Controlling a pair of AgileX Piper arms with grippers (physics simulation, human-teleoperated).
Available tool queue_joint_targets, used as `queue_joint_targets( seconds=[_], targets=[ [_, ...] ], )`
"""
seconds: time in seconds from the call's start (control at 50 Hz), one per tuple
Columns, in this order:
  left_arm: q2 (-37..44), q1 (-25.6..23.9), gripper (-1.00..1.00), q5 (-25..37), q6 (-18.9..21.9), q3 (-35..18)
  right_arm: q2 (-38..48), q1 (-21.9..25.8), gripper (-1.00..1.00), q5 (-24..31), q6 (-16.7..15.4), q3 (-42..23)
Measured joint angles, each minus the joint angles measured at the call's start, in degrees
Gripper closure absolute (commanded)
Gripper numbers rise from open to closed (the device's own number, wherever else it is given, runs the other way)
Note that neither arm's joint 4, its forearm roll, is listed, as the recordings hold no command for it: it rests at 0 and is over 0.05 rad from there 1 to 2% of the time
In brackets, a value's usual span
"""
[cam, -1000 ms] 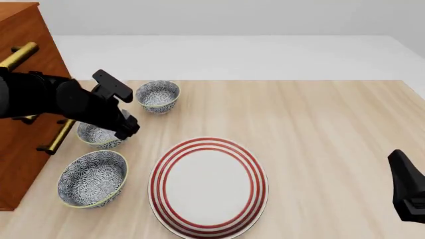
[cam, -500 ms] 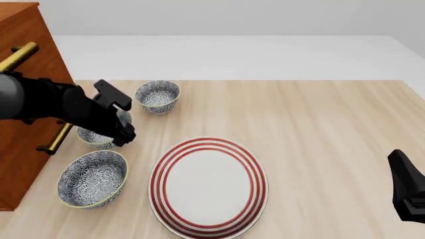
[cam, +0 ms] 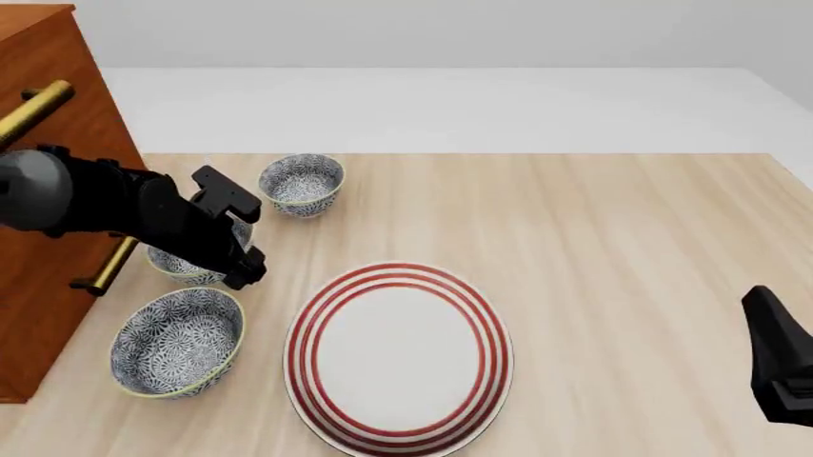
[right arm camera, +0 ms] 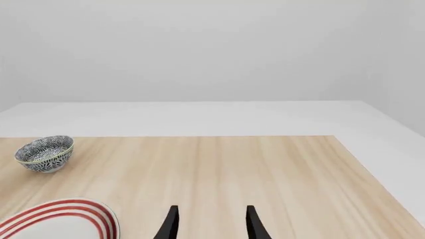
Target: Pick up the bowl and put it in the middle on the plate.
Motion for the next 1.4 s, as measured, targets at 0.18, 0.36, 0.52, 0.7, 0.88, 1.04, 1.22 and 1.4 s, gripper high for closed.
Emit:
queue_joint_targets(
  seconds=[0.18,0.36,0.52,0.7,0.88,1.04,1.22,1.4],
  targets=[
    [0.9,0.1,-1.00,-0.1,-0.2,0.1,-0.1,0.0,-1.00,0.1,0.0,0.0],
    [0.7,0.3,1.00,0.1,0.2,-0.4,-0.1,0.0,-1.00,0.1,0.0,0.0],
    [-1.2,0.5,1.00,0.8,1.2,-1.3,0.0,0.0,-1.00,0.0,0.0,0.0],
    [-3.7,-0.1,1.00,2.2,2.1,-2.4,-0.1,0.0,-1.00,0.1,0.0,0.0],
    [-6.6,-0.6,1.00,3.7,3.3,-3.0,-0.1,0.0,-1.00,0.1,0.0,0.0],
    [-9.8,-2.4,1.00,5.6,3.3,-3.2,-0.1,0.0,-1.00,0.1,0.0,0.0],
    [-13.8,-6.7,1.00,8.5,2.5,-4.2,0.0,0.0,-1.00,0.0,0.0,0.0],
    [-16.9,-12.8,1.00,11.5,0.3,-6.1,0.0,0.0,-1.00,0.0,0.0,0.0]
  ],
)
